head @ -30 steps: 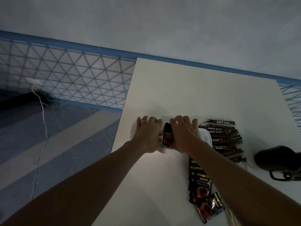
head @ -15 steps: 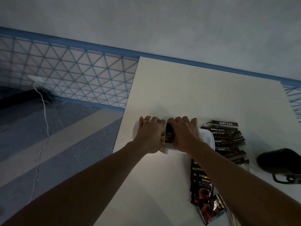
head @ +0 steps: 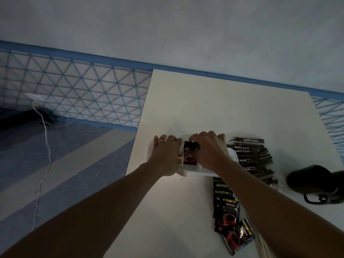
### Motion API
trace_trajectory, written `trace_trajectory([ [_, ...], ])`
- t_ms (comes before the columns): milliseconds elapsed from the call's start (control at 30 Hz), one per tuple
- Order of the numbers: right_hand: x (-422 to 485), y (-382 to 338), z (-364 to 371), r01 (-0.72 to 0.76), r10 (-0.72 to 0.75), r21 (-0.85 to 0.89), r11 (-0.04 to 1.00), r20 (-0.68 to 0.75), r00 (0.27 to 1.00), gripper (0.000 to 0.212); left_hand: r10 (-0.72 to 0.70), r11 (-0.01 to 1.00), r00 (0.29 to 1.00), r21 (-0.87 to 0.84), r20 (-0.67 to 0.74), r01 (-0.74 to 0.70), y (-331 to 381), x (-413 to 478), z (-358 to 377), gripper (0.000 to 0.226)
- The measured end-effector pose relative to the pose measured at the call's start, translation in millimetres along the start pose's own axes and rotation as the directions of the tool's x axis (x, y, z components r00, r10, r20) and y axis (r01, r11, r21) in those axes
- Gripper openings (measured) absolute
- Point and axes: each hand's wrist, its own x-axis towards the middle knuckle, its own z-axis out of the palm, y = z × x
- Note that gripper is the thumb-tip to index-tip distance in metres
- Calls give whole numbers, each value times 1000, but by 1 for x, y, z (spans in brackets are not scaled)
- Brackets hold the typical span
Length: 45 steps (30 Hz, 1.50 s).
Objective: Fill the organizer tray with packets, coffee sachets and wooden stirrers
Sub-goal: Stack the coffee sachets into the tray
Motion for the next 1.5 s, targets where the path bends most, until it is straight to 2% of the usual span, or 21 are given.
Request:
trace_trajectory([
  [233,-12,9,-14,-23,27,69,997,-57,998,50,-17,1000,999,14,36,16,2,-1,-6,111],
  [333,-23,17,-25,-35,42,78,996,-93,995,50,-17,999,1000,-41,10,17,6,-4,-14,112],
  [400,-33,23,-32,-50,61,98,994,-107,992,50,-5,990,999,-139,-48,-1,12,-9,-19,108],
  [500,-50,34,-38,-84,108,190,978,-124,986,48,-7,942,978,-330,-210,-64,29,-16,-24,83],
  [600,-75,49,-37,-125,170,279,952,-143,975,40,4,912,950,-388,-314,-132,54,-23,-22,47],
  [667,-88,55,-31,-139,185,307,941,-127,975,35,19,885,956,-440,-293,-152,67,-27,-18,34],
  [800,-128,69,-20,-227,252,355,907,-25,967,30,143,871,972,-443,-186,-213,97,-40,7,28],
  [967,-177,78,-9,-328,310,344,880,110,945,29,127,899,991,-419,-40,-132,119,-55,46,22],
  [1067,-201,76,-2,-441,368,338,832,259,893,44,35,925,999,-379,9,-29,125,-62,68,26],
  [1267,-233,64,20,-459,373,288,841,306,876,82,-122,918,989,-371,82,144,139,-76,101,60],
  [1367,-236,60,30,-487,391,309,817,325,861,90,-207,905,976,-364,74,219,145,-78,109,67],
  [1500,-235,61,38,-477,398,318,820,282,873,91,-277,880,960,-388,47,274,149,-77,114,64],
])
